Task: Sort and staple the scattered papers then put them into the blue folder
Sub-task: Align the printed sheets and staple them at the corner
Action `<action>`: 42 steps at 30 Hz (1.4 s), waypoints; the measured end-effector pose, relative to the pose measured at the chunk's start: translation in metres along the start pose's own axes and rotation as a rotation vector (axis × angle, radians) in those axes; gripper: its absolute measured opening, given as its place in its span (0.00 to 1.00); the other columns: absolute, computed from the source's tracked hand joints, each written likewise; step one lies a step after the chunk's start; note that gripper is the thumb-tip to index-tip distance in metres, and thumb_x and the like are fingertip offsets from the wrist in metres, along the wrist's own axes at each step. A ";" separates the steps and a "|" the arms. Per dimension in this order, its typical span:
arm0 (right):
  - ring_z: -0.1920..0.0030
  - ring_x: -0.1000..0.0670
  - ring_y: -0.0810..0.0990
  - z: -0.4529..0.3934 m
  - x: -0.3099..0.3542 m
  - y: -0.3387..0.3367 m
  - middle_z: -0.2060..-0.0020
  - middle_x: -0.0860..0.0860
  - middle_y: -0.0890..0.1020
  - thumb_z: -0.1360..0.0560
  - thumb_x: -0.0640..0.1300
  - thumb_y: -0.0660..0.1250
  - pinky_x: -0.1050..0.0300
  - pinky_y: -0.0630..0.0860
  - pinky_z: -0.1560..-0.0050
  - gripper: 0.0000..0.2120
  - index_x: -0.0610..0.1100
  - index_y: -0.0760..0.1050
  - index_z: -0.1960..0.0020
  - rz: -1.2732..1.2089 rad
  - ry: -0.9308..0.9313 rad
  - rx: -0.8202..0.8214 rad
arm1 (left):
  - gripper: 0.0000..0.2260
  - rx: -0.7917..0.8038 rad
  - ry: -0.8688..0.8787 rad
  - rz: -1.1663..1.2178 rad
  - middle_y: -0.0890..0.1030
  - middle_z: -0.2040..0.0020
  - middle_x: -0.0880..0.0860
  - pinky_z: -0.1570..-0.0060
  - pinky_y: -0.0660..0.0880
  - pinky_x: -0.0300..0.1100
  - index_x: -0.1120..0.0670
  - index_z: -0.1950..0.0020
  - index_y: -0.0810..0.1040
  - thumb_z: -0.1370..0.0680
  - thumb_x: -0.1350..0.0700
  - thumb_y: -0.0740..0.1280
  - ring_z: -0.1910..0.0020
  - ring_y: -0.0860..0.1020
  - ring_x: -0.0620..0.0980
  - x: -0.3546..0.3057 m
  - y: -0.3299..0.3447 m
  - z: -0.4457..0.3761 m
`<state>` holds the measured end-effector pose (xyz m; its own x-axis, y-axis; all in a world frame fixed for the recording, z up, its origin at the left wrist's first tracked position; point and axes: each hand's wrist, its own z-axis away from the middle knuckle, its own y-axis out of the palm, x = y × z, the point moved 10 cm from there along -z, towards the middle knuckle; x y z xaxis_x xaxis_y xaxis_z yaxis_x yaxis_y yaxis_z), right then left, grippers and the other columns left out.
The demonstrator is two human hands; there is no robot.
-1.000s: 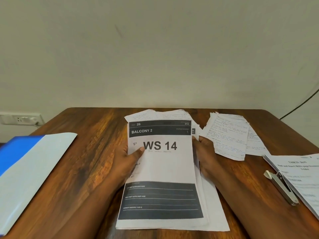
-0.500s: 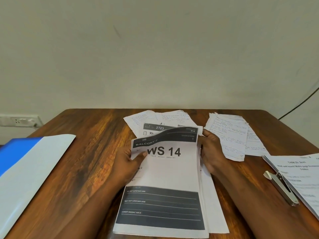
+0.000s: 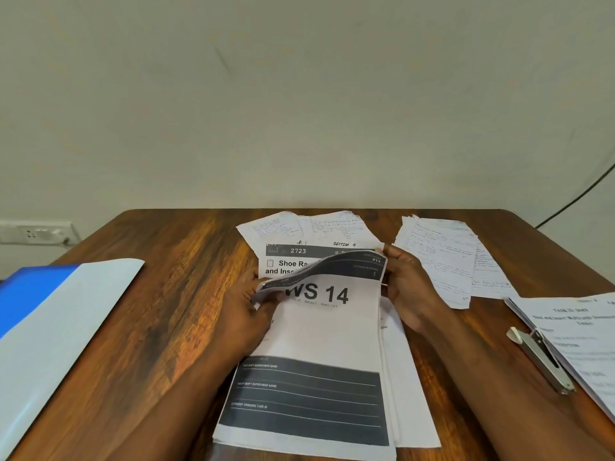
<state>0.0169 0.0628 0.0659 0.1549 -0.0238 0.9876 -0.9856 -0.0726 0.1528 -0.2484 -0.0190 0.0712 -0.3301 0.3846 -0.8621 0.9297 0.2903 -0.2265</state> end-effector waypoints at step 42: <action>0.47 0.46 0.81 0.029 0.038 0.037 0.45 0.45 0.84 0.23 0.38 0.73 0.52 0.82 0.46 0.21 0.43 0.79 0.31 0.946 -0.918 -0.043 | 0.40 0.018 -0.142 0.130 0.82 0.33 0.49 0.45 0.84 0.50 0.42 0.20 0.58 0.22 0.68 0.73 0.36 0.83 0.48 0.018 0.008 0.003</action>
<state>-0.0112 0.0305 0.1079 -0.6176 -0.7123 0.3335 -0.7370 0.3762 -0.5614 -0.2460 -0.0126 0.0522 -0.1815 0.2898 -0.9397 0.9664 0.2296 -0.1158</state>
